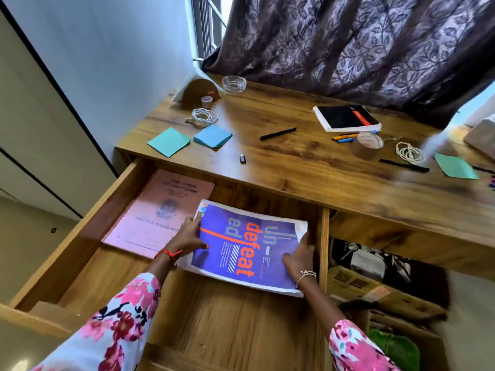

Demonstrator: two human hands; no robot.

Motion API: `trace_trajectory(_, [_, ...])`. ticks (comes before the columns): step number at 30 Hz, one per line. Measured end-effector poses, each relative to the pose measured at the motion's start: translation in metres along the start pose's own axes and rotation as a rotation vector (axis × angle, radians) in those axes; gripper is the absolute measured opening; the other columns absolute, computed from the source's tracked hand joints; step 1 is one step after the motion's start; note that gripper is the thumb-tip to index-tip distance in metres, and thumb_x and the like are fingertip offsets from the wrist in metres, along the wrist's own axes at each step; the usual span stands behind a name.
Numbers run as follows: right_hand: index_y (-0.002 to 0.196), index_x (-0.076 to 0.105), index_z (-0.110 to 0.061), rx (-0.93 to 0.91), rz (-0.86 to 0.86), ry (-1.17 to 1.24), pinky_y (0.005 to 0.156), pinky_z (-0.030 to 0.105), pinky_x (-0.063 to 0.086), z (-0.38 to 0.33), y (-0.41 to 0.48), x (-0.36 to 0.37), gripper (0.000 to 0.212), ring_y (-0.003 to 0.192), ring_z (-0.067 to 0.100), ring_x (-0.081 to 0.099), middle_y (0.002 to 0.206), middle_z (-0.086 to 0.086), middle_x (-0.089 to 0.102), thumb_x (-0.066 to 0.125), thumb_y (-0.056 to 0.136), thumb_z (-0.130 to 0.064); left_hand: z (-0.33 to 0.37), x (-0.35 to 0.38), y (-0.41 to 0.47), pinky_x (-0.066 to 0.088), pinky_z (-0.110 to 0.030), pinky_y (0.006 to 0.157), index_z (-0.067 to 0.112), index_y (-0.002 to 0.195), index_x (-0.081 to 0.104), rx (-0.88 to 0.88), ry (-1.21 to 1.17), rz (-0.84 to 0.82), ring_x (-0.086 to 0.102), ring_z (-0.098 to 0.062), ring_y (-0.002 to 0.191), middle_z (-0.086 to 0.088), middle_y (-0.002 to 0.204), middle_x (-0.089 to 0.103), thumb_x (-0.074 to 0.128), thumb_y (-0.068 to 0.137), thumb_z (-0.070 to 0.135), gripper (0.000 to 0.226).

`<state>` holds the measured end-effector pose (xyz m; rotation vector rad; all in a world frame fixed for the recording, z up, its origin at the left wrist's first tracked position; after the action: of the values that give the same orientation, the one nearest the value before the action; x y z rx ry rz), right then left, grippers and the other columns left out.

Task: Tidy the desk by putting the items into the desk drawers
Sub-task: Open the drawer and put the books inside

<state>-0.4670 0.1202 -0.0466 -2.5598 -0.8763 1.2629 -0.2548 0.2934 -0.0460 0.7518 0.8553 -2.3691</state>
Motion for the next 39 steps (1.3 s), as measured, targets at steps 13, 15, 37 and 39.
trace_trajectory(13, [0.142,0.017,0.008,0.008,0.068,-0.184,0.1,0.028,0.034,-0.011,0.052,0.004,0.067,0.122,0.042,0.04,0.142,0.03,0.02,0.052,0.085,-0.003,0.004,0.004,0.065,0.015,-0.036,0.115,0.007,0.148,0.007,0.113,0.228,-0.039,0.007,-0.035,0.142,-0.021,0.153,0.005,0.073,0.079,0.018,0.096])
trace_trajectory(15, [0.139,0.022,0.01,0.022,0.104,-0.179,0.101,0.028,0.032,-0.012,0.056,0.007,0.065,0.123,0.043,0.037,0.14,0.029,0.023,0.054,0.083,-0.001,0.005,0.004,0.074,0.009,-0.033,0.115,0.004,0.148,0.005,0.156,0.296,-0.064,-0.002,-0.034,0.144,-0.023,0.155,-0.005,0.068,0.083,0.024,0.092])
trace_trajectory(37, [0.147,-0.002,-0.028,-0.083,-0.162,-0.359,0.117,0.049,0.0,0.02,0.058,0.048,0.1,0.143,0.024,-0.018,0.155,0.005,-0.021,0.065,0.076,-0.052,-0.019,0.026,0.076,-0.017,-0.047,0.112,0.012,0.145,-0.019,0.422,0.899,-0.315,-0.032,-0.028,0.132,-0.015,0.151,-0.028,0.048,0.077,0.068,0.11])
trace_trajectory(39, [0.147,-0.002,-0.028,-0.085,-0.162,-0.349,0.117,0.048,-0.001,0.019,0.057,0.047,0.1,0.143,0.024,-0.019,0.155,0.005,-0.021,0.065,0.076,-0.051,-0.016,0.025,0.075,-0.017,-0.047,0.112,0.012,0.145,-0.018,0.419,0.882,-0.319,-0.03,-0.028,0.136,-0.016,0.152,-0.027,0.049,0.078,0.066,0.109])
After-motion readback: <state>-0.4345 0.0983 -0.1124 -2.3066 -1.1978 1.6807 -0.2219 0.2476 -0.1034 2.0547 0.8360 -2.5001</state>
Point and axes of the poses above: each hand's wrist, its own y-axis towards the middle knuckle, its own x-axis out of the palm, z = x × y, the point moved 1 cm from there along y, towards the middle knuckle
